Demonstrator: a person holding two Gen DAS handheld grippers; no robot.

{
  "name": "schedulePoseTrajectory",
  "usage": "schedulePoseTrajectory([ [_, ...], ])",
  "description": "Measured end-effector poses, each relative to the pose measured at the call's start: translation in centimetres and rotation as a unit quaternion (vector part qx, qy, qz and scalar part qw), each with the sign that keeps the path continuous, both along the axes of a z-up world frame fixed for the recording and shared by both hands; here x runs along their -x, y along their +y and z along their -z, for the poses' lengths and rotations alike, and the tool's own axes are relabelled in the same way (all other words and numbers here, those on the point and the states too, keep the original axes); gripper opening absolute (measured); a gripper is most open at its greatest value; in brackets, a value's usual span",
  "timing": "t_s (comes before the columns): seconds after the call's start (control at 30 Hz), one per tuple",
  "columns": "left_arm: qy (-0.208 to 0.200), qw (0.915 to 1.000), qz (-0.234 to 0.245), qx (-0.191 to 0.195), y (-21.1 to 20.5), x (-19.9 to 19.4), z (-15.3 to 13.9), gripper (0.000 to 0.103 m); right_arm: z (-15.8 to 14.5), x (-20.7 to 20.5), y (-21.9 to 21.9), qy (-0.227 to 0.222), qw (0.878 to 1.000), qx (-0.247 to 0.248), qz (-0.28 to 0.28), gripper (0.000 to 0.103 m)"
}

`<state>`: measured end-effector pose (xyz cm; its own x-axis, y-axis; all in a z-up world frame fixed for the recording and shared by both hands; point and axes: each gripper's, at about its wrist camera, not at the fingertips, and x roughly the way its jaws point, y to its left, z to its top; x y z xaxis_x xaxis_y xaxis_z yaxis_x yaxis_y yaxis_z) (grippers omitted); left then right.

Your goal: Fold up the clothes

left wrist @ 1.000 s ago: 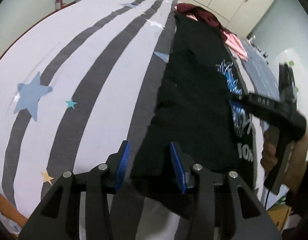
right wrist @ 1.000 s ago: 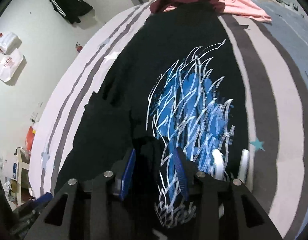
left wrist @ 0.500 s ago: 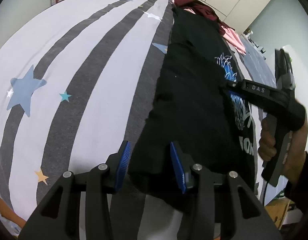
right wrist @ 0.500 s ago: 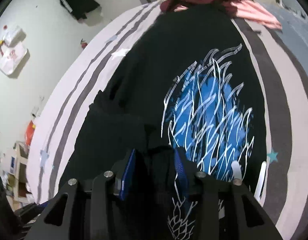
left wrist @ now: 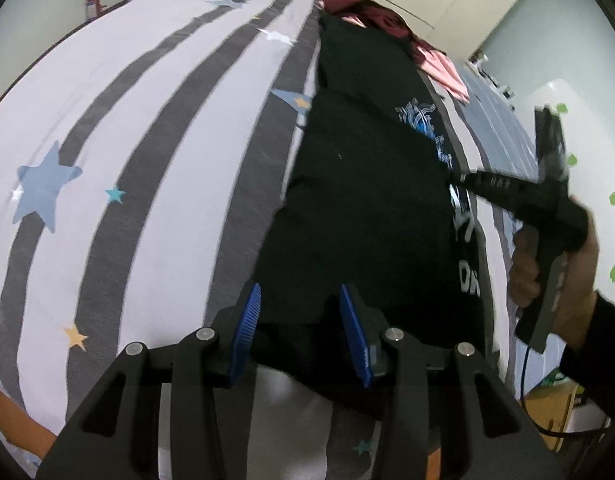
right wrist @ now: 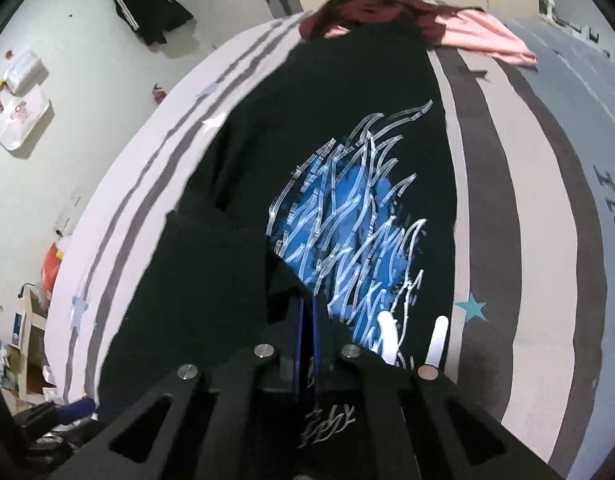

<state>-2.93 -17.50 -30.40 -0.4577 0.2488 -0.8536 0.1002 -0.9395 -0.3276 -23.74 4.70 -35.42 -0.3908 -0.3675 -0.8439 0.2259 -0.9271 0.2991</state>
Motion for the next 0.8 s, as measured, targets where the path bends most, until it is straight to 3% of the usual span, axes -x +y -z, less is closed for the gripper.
schedulePoseTrajectory([
  [0.17,-0.002,0.9993,-0.033,0.016,-1.8,0.8,0.2,0.038,-0.7,0.2,-0.9,0.024,0.999,-0.026,-0.032,0.009],
  [0.3,0.013,0.9997,0.002,0.02,-0.1,1.4,-0.1,0.038,-2.2,-1.2,0.4,0.034,0.999,-0.013,-0.002,0.01],
  [0.4,0.012,0.9993,0.03,0.019,1.9,1.8,0.5,0.027,-2.6,-2.3,1.0,0.022,1.0,0.015,0.003,0.01],
  [0.6,-0.011,0.9997,0.01,0.018,3.6,2.4,4.1,0.027,-3.9,-6.5,-2.0,0.008,0.997,0.062,-0.044,0.01],
  [0.8,-0.012,0.9997,0.007,0.022,4.2,2.5,3.9,0.027,-1.9,-10.2,-3.7,-0.022,0.997,0.057,-0.057,0.01],
])
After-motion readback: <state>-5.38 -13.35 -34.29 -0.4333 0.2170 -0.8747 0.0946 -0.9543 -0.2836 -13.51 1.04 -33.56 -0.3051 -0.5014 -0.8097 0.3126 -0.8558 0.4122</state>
